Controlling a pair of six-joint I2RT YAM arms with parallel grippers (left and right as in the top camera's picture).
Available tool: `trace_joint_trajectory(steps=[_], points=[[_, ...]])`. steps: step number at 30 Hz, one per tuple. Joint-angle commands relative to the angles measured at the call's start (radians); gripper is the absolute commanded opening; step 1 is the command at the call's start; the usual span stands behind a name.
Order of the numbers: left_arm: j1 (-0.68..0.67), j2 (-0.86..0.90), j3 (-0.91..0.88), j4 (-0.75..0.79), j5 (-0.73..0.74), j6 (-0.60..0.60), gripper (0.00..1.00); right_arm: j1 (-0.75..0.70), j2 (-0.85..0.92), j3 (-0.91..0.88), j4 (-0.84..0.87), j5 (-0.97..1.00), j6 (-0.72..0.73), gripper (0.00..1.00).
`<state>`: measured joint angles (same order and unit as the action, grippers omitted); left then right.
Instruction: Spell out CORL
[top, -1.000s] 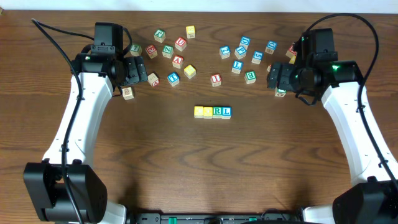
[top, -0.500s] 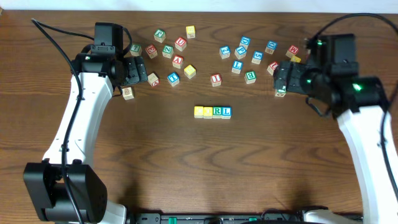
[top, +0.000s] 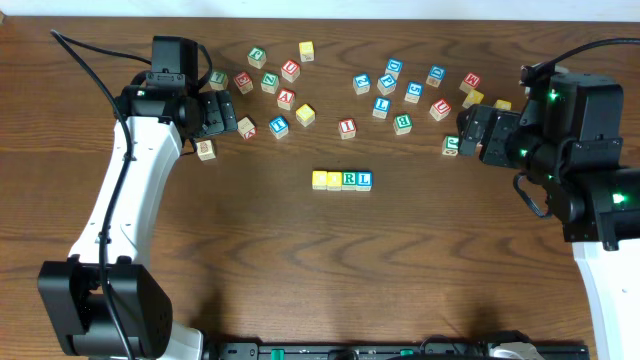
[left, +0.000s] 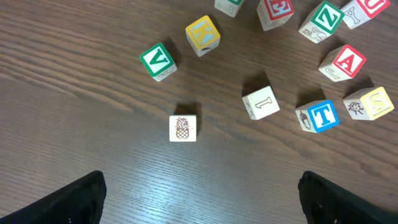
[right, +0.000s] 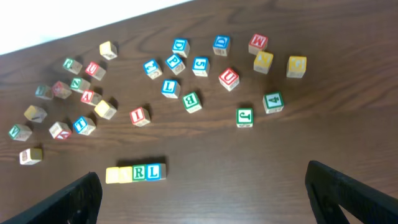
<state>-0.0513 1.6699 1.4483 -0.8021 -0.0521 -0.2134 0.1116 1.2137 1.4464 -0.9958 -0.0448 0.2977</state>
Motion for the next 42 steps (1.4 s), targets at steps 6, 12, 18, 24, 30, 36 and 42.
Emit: trace_joint_trajectory(steps=[6,12,18,24,30,36,42], points=[[0.002,0.003,0.008,0.003,-0.009,-0.008,0.98,0.007,-0.115,0.014,0.05,0.041,-0.034,0.99],[0.002,0.003,0.008,0.003,-0.009,-0.008,0.98,-0.013,-0.201,-0.056,0.132,0.118,-0.077,0.99],[0.002,0.003,0.008,0.003,-0.009,-0.008,0.98,-0.082,-0.441,-0.388,0.438,0.113,-0.112,0.99],[0.002,0.003,0.008,0.003,-0.009,-0.008,0.98,-0.101,-0.698,-0.788,0.757,0.122,-0.121,0.99],[0.002,0.003,0.008,0.003,-0.009,-0.008,0.98,-0.101,-0.902,-1.135,1.022,0.121,-0.123,0.99],[0.002,0.003,0.008,0.003,-0.009,-0.008,0.98,-0.097,-1.054,-1.327,1.1,0.105,-0.119,0.99],[0.002,0.003,0.008,0.003,-0.009,-0.008,0.97,-0.097,-1.174,-1.429,1.093,0.102,-0.119,0.99]])
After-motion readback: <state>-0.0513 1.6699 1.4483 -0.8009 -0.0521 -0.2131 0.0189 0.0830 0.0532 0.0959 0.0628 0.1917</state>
